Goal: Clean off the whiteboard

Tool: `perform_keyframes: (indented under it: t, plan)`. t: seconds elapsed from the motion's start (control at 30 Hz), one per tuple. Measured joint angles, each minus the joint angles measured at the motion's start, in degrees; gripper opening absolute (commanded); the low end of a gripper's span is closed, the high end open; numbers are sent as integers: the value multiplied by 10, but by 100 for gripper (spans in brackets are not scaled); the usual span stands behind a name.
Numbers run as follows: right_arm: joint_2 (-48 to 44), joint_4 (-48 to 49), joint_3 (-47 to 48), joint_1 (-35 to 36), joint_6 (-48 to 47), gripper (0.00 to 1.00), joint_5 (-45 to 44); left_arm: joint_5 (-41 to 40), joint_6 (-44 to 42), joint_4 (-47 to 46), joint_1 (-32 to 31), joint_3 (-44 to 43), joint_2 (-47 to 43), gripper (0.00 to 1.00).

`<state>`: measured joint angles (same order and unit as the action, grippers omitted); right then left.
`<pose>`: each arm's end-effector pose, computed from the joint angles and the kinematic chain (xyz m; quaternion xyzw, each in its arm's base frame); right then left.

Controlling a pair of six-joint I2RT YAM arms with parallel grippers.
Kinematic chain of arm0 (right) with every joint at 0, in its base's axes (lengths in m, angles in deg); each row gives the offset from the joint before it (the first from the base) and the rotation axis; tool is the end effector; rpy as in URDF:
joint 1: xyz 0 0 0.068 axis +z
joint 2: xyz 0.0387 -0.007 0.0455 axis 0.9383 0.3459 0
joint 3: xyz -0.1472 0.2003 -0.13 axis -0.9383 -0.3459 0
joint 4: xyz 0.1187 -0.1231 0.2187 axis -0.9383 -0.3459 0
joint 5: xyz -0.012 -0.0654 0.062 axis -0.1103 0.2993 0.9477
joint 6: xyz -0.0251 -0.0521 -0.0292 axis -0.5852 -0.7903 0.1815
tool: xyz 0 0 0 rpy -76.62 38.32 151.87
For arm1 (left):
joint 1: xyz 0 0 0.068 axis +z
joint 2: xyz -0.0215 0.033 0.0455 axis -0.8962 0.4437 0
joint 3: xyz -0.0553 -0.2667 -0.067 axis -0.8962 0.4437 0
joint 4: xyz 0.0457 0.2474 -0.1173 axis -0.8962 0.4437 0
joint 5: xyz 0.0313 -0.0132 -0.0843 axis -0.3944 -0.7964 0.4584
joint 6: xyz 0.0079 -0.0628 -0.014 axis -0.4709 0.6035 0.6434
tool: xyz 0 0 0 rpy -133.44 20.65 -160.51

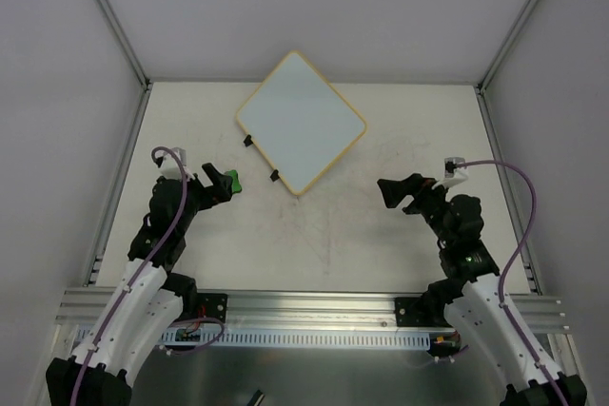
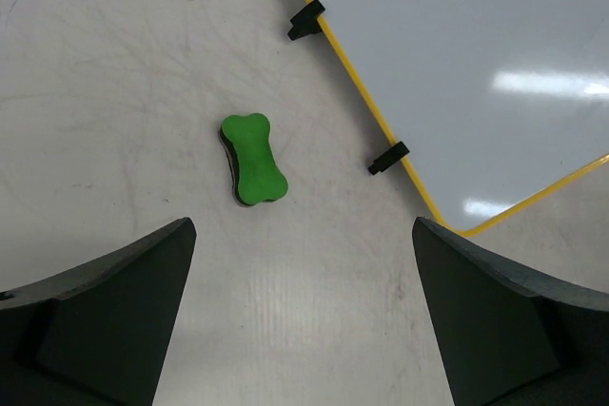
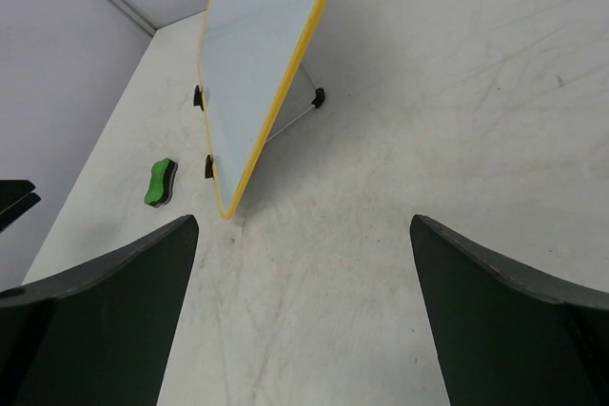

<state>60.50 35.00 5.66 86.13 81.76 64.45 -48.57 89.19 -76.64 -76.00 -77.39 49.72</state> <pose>0.1724 0.0590 0.2527 -0.0617 0.7119 0.2453 0.6551 0.1851 -0.0360 0.2518 -0.1127 0.7740 -0.1669 0.6002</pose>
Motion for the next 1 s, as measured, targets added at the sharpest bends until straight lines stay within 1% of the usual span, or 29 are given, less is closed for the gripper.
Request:
perform_keyframes:
  t: [0.17, 0.27, 0.5, 0.67, 1.0]
  plan:
    - [-120, -101, -19, 0, -31, 99, -29, 15, -6, 27, 0, 30, -62, 99]
    - [-159, -134, -45, 0, -35, 99, -33, 23, -7, 38, 0, 42, -75, 99]
    - [-191, -181, -85, 0, -35, 99, -38, 35, -7, 61, 0, 68, -97, 99]
    - [-208, -181, -91, 0, -34, 99, -38, 36, -7, 62, 0, 73, -121, 99]
    - [-224, -186, -100, 0, -34, 99, -37, 35, -6, 62, 0, 74, -120, 99]
